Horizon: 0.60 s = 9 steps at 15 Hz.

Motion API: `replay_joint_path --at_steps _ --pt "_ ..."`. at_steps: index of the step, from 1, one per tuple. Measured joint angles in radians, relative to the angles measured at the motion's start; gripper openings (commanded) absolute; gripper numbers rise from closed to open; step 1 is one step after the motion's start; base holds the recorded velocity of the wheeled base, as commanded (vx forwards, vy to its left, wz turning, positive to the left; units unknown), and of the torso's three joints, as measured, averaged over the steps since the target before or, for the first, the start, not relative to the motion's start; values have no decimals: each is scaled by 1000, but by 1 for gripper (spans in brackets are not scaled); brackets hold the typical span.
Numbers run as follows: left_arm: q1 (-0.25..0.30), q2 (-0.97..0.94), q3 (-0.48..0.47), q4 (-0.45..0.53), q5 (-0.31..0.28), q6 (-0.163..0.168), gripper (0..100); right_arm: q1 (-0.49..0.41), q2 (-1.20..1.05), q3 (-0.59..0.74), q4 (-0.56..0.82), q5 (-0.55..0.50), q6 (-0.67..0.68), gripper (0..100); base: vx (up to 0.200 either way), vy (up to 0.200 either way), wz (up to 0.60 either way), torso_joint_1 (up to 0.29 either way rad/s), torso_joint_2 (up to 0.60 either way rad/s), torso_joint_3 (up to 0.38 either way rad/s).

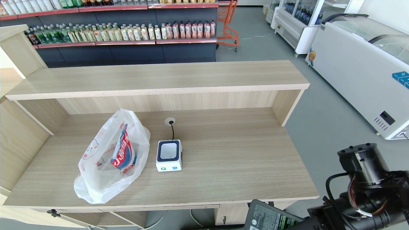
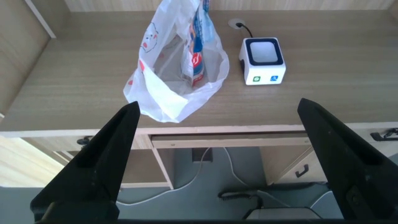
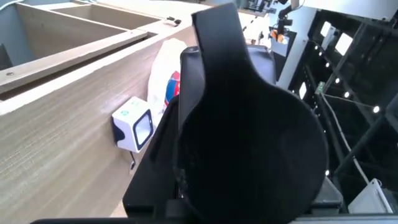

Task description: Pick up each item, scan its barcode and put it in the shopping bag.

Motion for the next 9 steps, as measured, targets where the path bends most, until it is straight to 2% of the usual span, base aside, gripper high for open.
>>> replay_joint_path --at_steps 3,6,9 --pt "0 0 0 0 0 0 100 3 -1 -6 -6 1 0 0 0 0 0 0 0 0" --pt "0 0 0 0 0 0 100 14 -3 -11 -113 0 0 0 0 0 0 0 0 0" --pt "0 0 0 0 0 0 100 43 0 -14 -163 0 0 0 0 0 0 0 0 0"
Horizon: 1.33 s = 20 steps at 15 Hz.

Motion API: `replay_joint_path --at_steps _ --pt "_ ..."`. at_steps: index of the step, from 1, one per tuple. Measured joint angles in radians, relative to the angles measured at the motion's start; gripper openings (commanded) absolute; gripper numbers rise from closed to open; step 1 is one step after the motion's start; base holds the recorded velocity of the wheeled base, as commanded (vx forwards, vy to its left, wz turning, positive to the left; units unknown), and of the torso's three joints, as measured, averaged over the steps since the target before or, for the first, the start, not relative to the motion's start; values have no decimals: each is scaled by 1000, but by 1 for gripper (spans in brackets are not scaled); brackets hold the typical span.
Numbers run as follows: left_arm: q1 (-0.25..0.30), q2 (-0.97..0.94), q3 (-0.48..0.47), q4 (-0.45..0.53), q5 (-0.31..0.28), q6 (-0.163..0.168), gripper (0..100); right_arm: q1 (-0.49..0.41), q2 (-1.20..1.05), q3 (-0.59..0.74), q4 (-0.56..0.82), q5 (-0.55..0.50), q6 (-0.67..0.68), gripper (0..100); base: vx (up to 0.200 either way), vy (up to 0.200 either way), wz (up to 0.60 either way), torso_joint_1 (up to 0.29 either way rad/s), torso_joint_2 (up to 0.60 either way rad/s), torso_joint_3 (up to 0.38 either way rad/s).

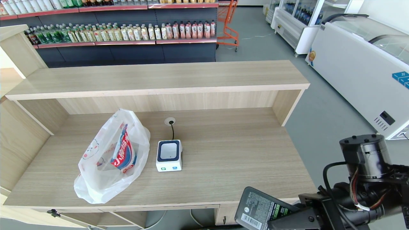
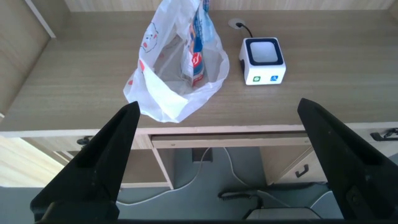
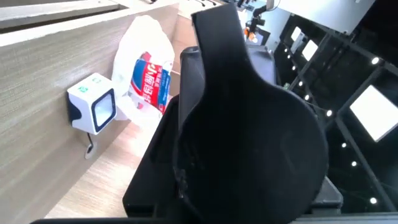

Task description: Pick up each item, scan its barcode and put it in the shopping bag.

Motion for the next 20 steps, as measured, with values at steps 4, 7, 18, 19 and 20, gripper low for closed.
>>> replay_joint_path --at_steps 4,7,18,19,20 --pt "0 0 0 0 0 0 100 10 4 1 0 0 0 0 0 0 0 0 0 0" --pt "0 0 0 0 0 0 100 8 3 10 5 0 0 0 0 0 0 0 0 0" --pt "0 0 0 0 0 0 100 -324 -180 19 -76 -124 1653 0 0 0 0 0 0 0" --pt "0 0 0 0 0 0 100 -365 -184 20 -79 -130 1870 0 0 0 0 0 0 0" --pt "0 0 0 0 0 0 100 -390 -182 20 -83 -134 2053 0 0 0 0 0 0 0"
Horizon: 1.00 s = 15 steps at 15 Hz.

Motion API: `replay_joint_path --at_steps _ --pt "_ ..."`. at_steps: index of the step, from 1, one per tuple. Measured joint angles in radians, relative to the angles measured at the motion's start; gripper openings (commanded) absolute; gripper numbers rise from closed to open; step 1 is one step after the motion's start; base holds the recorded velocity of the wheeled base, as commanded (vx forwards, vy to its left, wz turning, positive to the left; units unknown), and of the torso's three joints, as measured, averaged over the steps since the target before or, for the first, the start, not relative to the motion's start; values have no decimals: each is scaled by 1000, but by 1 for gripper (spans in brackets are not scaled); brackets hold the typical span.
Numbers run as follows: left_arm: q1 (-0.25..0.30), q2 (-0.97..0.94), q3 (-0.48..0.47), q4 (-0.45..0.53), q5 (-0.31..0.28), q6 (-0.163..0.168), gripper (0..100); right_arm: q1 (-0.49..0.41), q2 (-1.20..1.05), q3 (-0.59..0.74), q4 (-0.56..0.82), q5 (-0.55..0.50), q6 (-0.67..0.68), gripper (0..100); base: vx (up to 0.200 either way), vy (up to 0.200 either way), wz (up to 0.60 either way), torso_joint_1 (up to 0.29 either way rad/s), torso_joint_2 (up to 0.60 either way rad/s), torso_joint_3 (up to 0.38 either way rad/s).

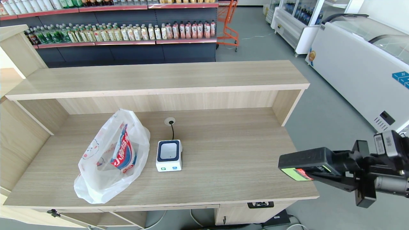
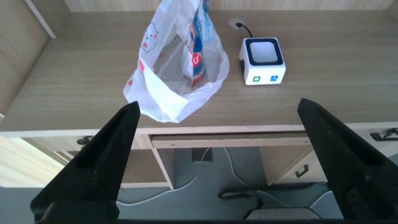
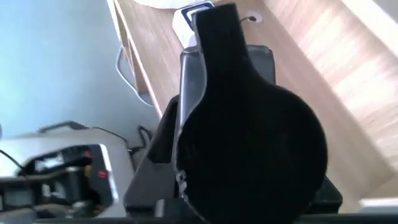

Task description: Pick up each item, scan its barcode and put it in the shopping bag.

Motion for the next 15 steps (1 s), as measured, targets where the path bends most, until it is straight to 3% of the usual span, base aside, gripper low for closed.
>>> replay_joint_path --at_steps 2,4,9,11,15 --pt "0 0 0 0 0 0 100 -19 35 -11 -5 -30 328 0 0 0 0 0 0 0" --pt "0 0 0 0 0 0 100 19 116 -45 -12 -72 519 0 0 0 0 0 0 0" --pt "0 0 0 0 0 0 100 238 344 -294 -25 -207 1007 0 0 0 0 0 0 0" --pt "0 0 0 0 0 0 100 310 391 -362 -25 -249 1105 0 0 0 0 0 0 0" --pt "0 0 0 0 0 0 100 349 429 -381 -21 -254 1113 0 0 0 0 0 0 0"
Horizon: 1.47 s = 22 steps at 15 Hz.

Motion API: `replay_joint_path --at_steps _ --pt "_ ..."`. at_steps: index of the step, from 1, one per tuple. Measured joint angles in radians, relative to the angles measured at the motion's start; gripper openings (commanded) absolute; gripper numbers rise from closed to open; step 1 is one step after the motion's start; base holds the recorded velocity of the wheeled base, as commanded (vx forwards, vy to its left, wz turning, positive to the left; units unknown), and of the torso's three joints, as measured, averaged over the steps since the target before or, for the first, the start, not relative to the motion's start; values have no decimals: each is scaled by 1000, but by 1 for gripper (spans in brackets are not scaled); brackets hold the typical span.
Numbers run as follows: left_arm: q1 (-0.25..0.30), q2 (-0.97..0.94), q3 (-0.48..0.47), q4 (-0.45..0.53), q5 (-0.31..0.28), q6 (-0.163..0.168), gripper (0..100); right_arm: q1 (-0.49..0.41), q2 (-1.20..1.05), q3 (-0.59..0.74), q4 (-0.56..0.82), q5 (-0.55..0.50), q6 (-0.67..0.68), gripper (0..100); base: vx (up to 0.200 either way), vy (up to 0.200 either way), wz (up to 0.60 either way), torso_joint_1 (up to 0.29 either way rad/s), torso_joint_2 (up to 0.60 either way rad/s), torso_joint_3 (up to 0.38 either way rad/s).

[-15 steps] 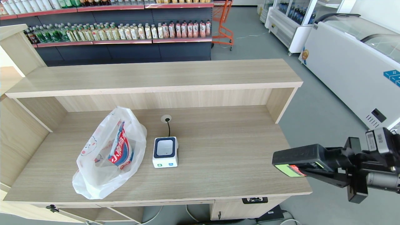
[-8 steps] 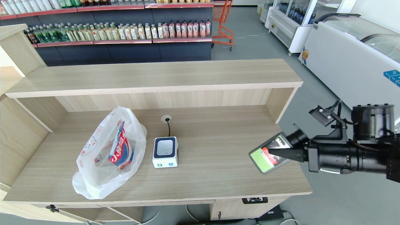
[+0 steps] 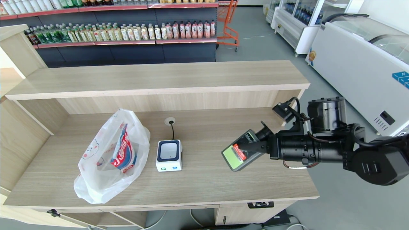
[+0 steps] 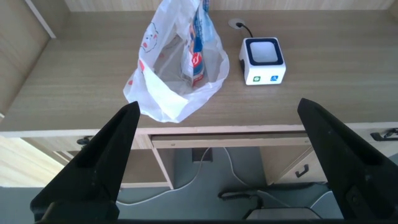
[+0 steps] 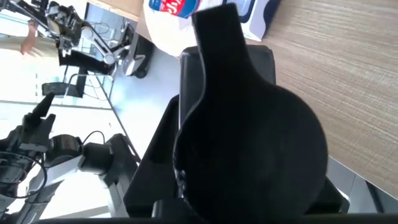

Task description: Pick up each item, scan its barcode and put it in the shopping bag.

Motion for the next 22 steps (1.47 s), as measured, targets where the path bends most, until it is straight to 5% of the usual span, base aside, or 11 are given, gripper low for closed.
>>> replay_joint_path --at_steps 5,17,22 --pt "0 0 0 0 0 3 100 1 9 18 -1 -14 4 0 0 0 0 0 0 0" --pt "0 0 0 0 0 5 100 -5 31 -8 -8 -105 71 0 0 200 0 0 4 3" --pt "0 0 0 0 -1 5 100 0 119 -75 -23 -195 -34 0 0 120 0 1 0 4"
